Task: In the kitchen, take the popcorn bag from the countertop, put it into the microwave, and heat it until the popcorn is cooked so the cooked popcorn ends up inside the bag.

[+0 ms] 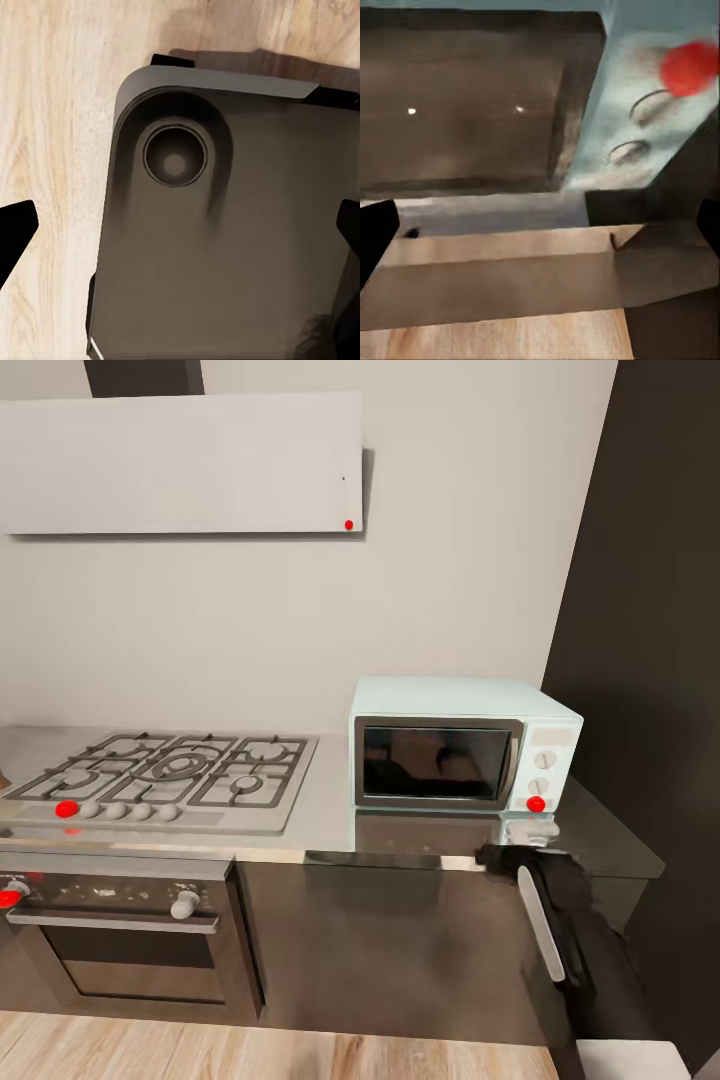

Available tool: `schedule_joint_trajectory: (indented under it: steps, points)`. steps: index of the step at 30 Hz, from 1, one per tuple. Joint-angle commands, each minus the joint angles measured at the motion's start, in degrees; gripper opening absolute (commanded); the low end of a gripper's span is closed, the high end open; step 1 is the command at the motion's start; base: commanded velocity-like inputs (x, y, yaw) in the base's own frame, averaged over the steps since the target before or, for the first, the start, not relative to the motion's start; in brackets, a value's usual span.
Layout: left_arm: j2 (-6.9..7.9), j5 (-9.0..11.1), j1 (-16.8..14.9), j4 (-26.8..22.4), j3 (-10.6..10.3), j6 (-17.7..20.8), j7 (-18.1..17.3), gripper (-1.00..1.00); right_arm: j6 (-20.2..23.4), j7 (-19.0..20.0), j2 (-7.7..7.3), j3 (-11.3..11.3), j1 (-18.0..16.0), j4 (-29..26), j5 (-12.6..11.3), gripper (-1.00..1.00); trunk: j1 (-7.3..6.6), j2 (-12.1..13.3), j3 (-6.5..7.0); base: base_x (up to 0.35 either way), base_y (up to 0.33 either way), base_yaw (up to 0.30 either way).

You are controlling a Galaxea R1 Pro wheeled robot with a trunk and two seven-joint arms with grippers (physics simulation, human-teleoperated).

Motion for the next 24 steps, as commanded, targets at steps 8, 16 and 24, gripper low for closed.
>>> schedule_joint_trajectory:
  steps: [8, 16, 24]
  points:
    - [-0.08, -0.1, 0.0, -0.1, -0.2, -0.1, 0.0, 1.00, -14.5, -2.5, -0.21, -0.5, -7.0, 9.6, -0.3, 1.00, 0.00, 0.0, -0.06, 0.000, 0.000, 0.000]
    - [-0.64, -0.1, 0.0, -0.5, -0.3, 0.0, -0.4, 1.00, -17.7, -1.9, -0.28, -1.4, -7.0, 10.9, 0.1, 1.00, 0.00, 0.0, -0.06, 0.000, 0.000, 0.000]
    - [-2.20, 0.1, 0.0, -0.2, -0.3, 0.0, 0.0, 1.00, -15.4, -1.9, -2.33, -1.6, -7.0, 9.5, 0.2, 1.00, 0.00, 0.0, -0.06, 0.000, 0.000, 0.000]
